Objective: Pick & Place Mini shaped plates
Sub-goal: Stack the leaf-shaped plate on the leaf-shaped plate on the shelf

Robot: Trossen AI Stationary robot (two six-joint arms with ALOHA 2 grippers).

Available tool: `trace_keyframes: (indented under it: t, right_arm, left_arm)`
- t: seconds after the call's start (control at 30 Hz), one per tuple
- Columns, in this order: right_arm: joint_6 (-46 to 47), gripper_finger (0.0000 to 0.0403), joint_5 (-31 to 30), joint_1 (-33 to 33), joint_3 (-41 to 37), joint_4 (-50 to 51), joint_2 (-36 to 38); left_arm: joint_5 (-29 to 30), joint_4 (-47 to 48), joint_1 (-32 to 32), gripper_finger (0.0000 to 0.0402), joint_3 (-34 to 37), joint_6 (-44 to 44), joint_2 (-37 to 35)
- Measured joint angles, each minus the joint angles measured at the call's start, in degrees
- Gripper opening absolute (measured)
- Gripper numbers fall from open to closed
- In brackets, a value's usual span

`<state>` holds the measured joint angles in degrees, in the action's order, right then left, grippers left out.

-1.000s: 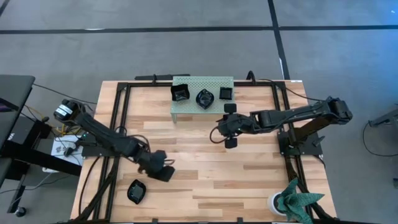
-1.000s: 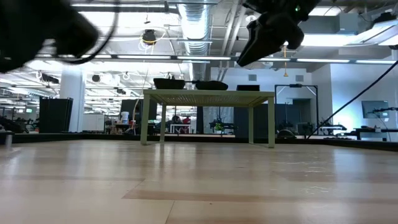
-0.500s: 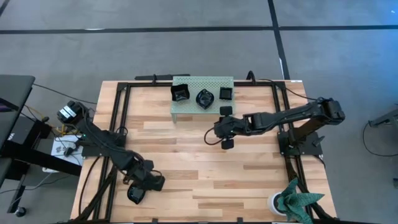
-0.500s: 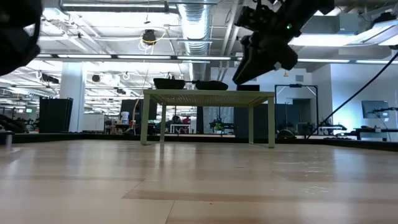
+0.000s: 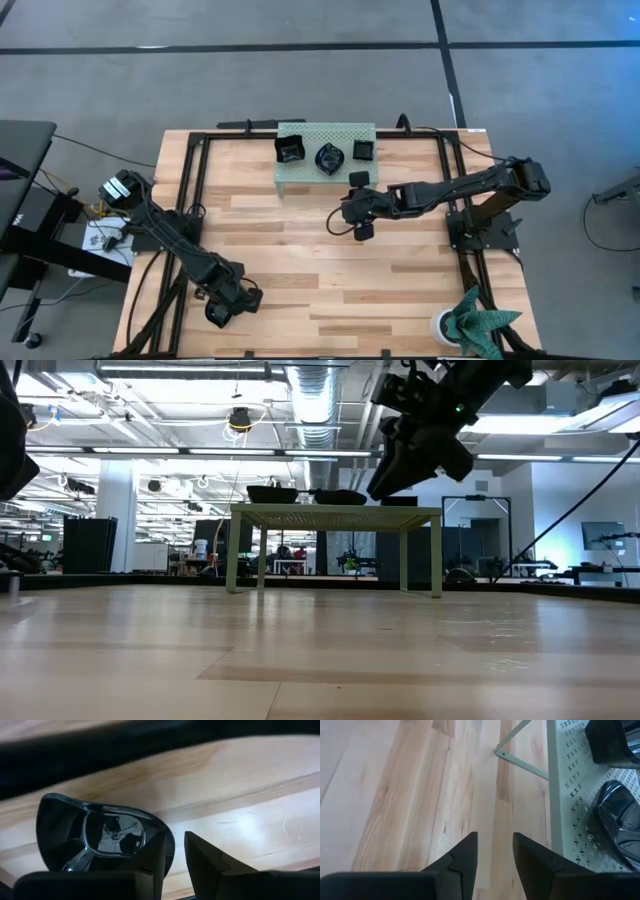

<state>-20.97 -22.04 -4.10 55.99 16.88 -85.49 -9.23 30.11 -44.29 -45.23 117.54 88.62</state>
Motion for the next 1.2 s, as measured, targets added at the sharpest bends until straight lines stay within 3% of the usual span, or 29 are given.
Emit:
trace_keyframes:
  t: [0.47, 0.73, 1.0, 1.07, 1.2]
  right_arm:
    - [-0.1, 0.0118, 0.1, 0.0, 0.0, -0.4, 0.0]
    - [-0.3, 0.0118, 0.2, 0.0, 0.0, -3.1, 0.0]
    - [-3.5, 0.0118, 2.9, 0.0, 0.0, -7.1, 0.0]
    - [-5.6, 0.0118, 5.4, 0.0, 0.0, -9.4, 0.0]
    - [-9.8, 0.0118, 17.4, 0.2, 0.0, -14.4, 0.0]
  left_arm:
    - [-0.2, 1.2, -0.4, 0.0070, 0.0, 0.1, 0.0]
    - [-0.2, 1.4, -0.4, 0.0012, 0.0, -0.1, 0.0]
    - [1.2, -0.6, 1.7, 0.0006, -0.5, -4.0, -0.7]
    - [3.8, -0.7, 3.4, 0.0006, -1.9, -6.9, -1.6]
    - [8.3, -0.9, 8.0, 0.0006, -5.5, -16.0, -3.8]
